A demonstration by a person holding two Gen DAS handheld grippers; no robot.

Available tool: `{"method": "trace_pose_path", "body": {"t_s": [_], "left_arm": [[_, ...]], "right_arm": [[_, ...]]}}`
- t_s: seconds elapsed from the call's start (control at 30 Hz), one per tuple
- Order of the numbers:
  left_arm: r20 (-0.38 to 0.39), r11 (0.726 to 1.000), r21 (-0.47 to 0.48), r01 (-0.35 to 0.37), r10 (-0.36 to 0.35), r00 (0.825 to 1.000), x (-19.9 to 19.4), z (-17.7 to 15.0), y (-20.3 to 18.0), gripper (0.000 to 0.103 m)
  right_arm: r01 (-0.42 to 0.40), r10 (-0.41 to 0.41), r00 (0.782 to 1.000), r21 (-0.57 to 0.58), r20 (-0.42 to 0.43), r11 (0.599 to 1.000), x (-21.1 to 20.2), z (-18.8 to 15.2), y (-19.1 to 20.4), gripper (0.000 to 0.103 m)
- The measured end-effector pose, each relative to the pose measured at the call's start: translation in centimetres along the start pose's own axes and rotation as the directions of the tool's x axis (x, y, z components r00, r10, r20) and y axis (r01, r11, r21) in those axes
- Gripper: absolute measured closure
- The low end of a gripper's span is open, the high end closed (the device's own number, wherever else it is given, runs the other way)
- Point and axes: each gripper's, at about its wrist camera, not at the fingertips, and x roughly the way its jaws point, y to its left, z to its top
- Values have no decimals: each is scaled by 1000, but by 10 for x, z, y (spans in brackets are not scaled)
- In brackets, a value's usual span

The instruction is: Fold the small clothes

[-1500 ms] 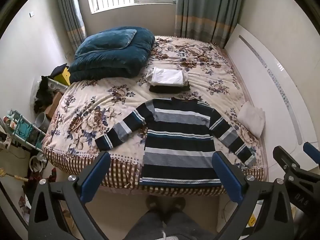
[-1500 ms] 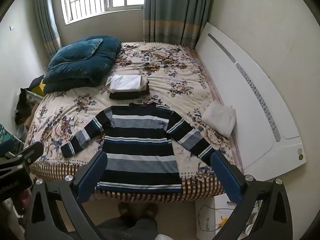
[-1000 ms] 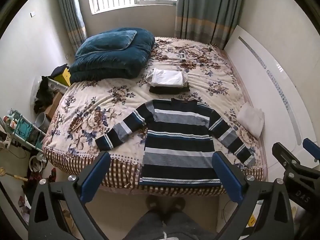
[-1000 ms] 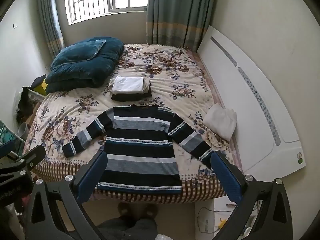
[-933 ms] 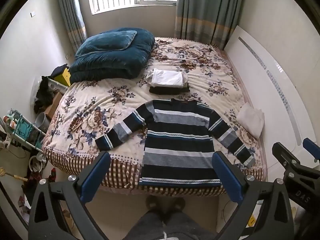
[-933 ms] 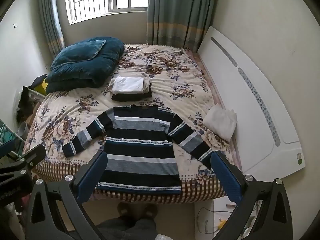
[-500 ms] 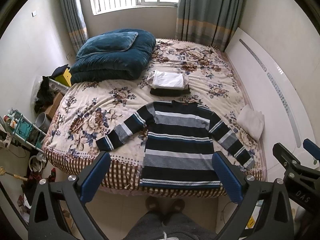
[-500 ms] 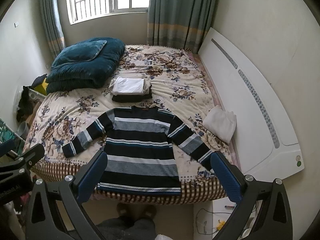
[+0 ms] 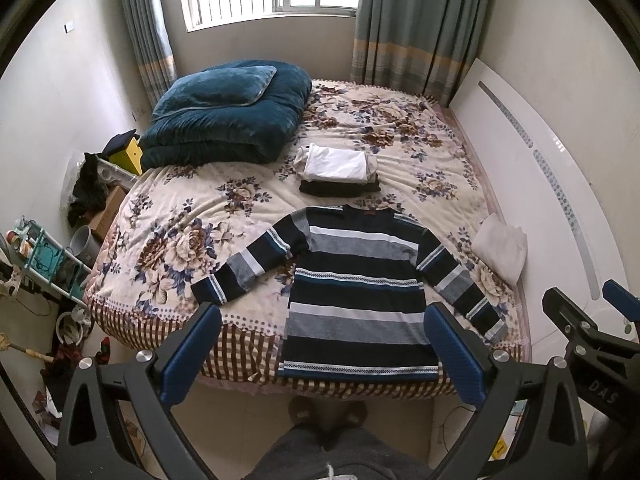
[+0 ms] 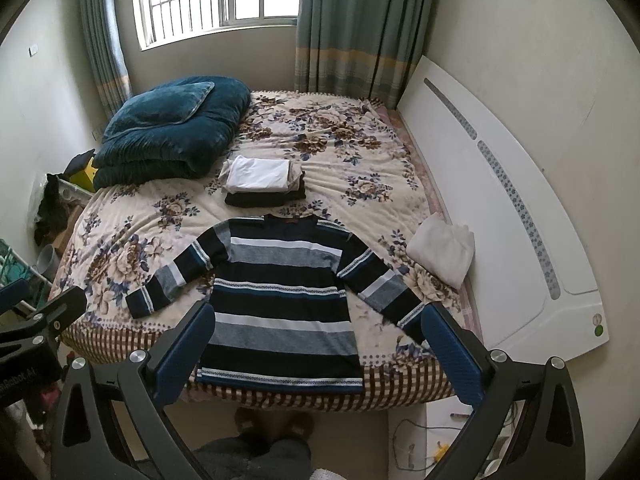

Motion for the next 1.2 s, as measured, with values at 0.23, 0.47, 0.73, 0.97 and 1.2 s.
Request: {"method": "trace_pose_path", "body": {"t_s": [0.23, 0.47, 0.73, 0.97, 1.2], "left_arm": [[3, 1000, -2, 1, -1, 1000, 0, 0, 0, 0], [2, 1000, -4, 6, -6, 1000, 0, -3, 2, 0], [3, 1000, -4, 5, -5, 1000, 2, -2, 2, 0], [3, 1000, -5, 4, -4, 1000, 2, -1, 2, 0], [4, 1000, -3, 7, -7, 1000, 2, 1, 3, 0]], "right_arm": [[-3, 3, 1000, -1, 1, 1000, 0, 4, 0, 0], [-1, 1, 1000, -3, -1, 1000, 6, 6, 4, 0], [0, 0, 1000, -10, -1, 1000, 8, 6, 5, 0], [2, -2, 1000, -9, -2, 1000, 7, 6, 6, 0], [-1, 1, 1000, -8, -4, 1000, 8, 8, 7, 0]]}}
